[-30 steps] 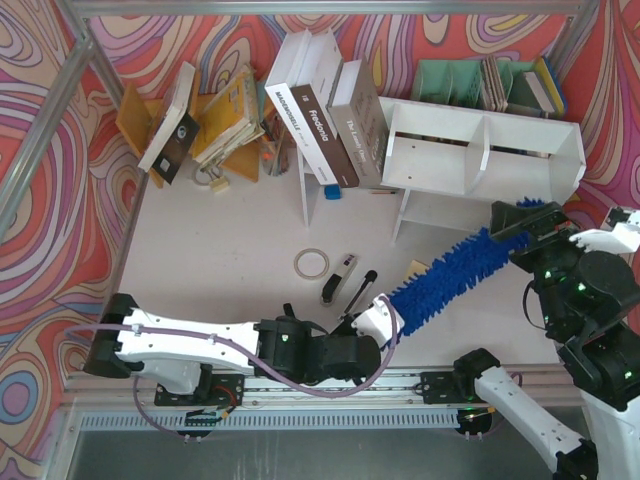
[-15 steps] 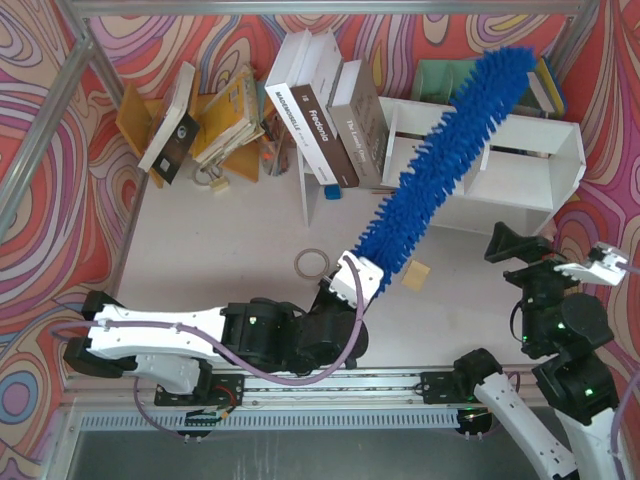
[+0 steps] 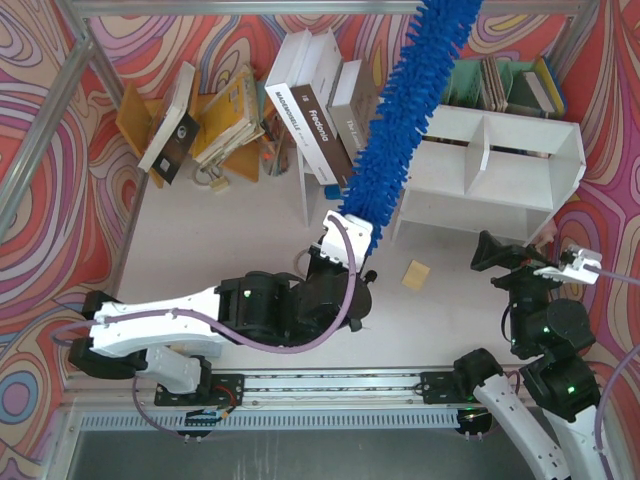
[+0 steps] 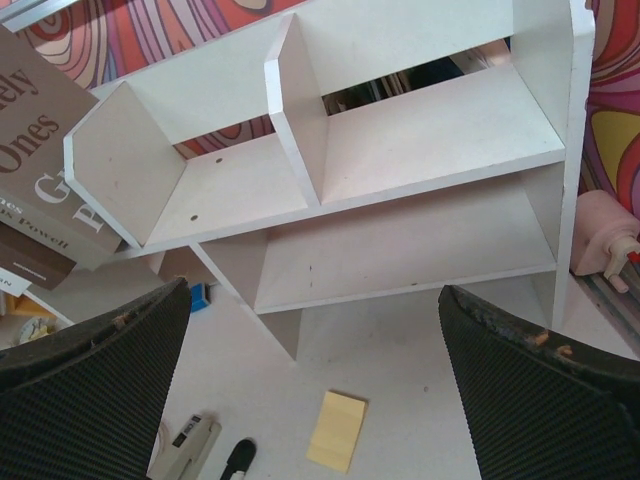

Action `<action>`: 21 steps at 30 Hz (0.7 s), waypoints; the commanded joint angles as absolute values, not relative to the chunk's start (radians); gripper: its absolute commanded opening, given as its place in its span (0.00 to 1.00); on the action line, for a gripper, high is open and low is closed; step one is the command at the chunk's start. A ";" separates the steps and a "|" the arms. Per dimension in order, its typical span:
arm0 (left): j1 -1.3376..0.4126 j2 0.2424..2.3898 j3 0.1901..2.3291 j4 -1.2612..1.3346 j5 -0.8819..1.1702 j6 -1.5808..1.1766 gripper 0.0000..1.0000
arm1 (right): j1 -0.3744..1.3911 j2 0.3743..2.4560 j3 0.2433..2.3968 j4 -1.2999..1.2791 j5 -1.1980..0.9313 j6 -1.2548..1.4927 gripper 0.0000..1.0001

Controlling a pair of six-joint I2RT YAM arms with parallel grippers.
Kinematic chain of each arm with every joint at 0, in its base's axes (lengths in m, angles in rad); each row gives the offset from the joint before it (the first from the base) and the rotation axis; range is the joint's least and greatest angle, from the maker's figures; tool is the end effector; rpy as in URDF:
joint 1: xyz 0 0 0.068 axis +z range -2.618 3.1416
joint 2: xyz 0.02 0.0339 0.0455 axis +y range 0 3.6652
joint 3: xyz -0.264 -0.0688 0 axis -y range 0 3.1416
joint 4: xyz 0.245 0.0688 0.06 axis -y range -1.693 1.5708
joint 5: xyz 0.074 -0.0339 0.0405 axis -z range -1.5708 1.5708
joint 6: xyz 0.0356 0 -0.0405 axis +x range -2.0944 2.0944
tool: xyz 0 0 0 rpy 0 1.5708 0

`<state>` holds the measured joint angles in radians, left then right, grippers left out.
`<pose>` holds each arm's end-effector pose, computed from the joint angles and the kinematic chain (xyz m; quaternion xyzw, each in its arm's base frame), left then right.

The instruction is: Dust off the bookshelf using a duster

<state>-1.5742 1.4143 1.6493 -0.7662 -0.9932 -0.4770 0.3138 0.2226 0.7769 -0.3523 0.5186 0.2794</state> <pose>0.0289 -0.2838 0.4423 0.1960 0.7745 -0.1590 0.5800 0.0454 -0.0038 0.3728 0.1881 0.6144 0.0639 0.7636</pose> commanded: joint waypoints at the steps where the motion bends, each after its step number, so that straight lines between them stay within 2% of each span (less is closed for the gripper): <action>1: -1.565 1.454 1.746 -0.826 -1.024 -0.542 0.00 | 0.314 0.225 0.775 -0.311 0.513 0.248 0.99; 11: -1.446 1.500 1.695 -0.999 -0.818 -0.766 0.00 | 0.314 0.208 0.769 -0.317 0.536 0.256 0.99; 21: -1.430 1.550 1.611 -0.988 -0.722 -0.847 0.00 | 0.314 0.221 0.771 -0.322 0.552 0.259 0.99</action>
<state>-1.4361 1.5414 1.6371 -0.9970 -0.7460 -0.7933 0.3138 0.2173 0.7753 -0.3489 0.5274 0.2687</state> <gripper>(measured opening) 0.346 0.986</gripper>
